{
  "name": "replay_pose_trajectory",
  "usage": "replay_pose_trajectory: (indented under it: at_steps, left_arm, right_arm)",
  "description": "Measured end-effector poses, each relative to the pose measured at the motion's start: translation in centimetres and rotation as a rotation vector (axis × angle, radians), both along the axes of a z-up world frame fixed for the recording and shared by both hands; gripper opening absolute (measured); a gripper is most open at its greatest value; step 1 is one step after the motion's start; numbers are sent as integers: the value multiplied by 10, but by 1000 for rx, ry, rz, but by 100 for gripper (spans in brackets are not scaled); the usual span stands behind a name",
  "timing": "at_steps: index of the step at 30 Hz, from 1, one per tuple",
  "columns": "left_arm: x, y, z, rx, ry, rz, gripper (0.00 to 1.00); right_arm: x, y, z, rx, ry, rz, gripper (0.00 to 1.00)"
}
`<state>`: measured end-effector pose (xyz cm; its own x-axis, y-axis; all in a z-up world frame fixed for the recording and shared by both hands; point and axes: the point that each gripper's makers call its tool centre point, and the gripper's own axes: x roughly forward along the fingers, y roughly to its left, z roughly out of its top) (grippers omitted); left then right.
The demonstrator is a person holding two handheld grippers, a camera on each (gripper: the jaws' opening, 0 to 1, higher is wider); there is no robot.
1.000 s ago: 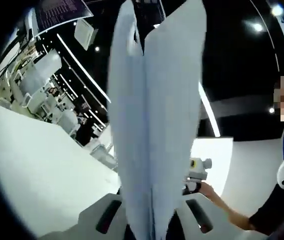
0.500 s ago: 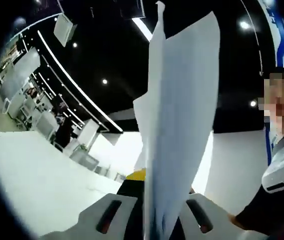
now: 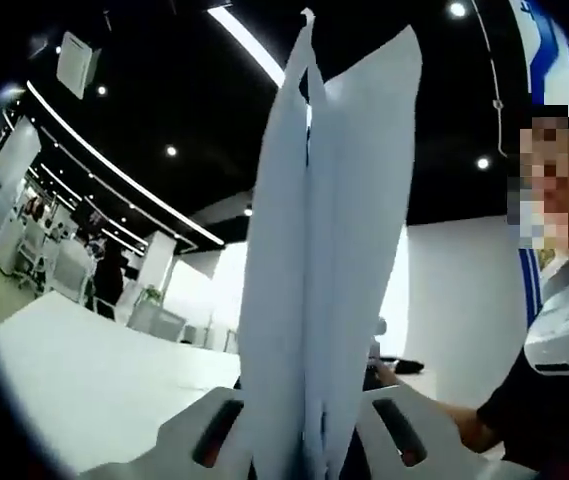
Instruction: Organize the stack of printing papers by aligning and flattening the scattered papers on the table
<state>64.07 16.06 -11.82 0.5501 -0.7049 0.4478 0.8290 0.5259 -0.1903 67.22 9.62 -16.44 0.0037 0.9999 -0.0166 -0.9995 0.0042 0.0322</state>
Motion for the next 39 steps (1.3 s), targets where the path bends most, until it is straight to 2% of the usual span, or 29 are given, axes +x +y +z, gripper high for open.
replay_pose_trajectory:
  at_steps: [4, 8, 10, 14, 16, 18, 23, 26, 28, 30, 32, 36, 39]
  left_arm:
    - [9, 5, 3, 38, 1, 63, 6]
    - [22, 7, 0, 87, 9, 148, 6]
    - [27, 6, 0, 114, 1, 182, 6]
    - [37, 2, 3, 175, -31, 275, 6]
    - [40, 0, 5, 209, -57, 317, 6]
    - [43, -4, 8, 239, -98, 353, 6]
    - [49, -9, 5, 233, -101, 365, 7]
    - [65, -4, -20, 255, 14, 379, 13]
    - [69, 0, -27, 227, 52, 369, 17]
    - [67, 4, -26, 183, 47, 350, 20]
    - [65, 6, -26, 165, 46, 332, 22]
    - [59, 9, -25, 171, 38, 304, 29]
    - [56, 12, -25, 171, 50, 273, 35]
  right_arm:
    - [-1, -8, 5, 34, 42, 1, 11]
    - [2, -15, 9, 62, 45, -29, 6]
    - [4, -19, 9, 62, 19, -50, 2]
    - [5, -22, 8, 45, -72, -106, 0]
    - [4, -23, 8, 39, -143, -130, 0]
    - [0, -22, 6, 28, -170, -139, 0]
    - [-1, -22, -1, -2, -232, -164, 0]
    - [4, -24, -24, -92, -201, -171, 3]
    - [10, -23, -37, -136, -190, -186, 11]
    - [14, -22, -47, -159, -170, -197, 20]
    - [15, -22, -54, -178, -156, -192, 20]
    - [6, -20, -68, -227, -126, -134, 22]
    - [7, -19, -76, -256, -111, -131, 26]
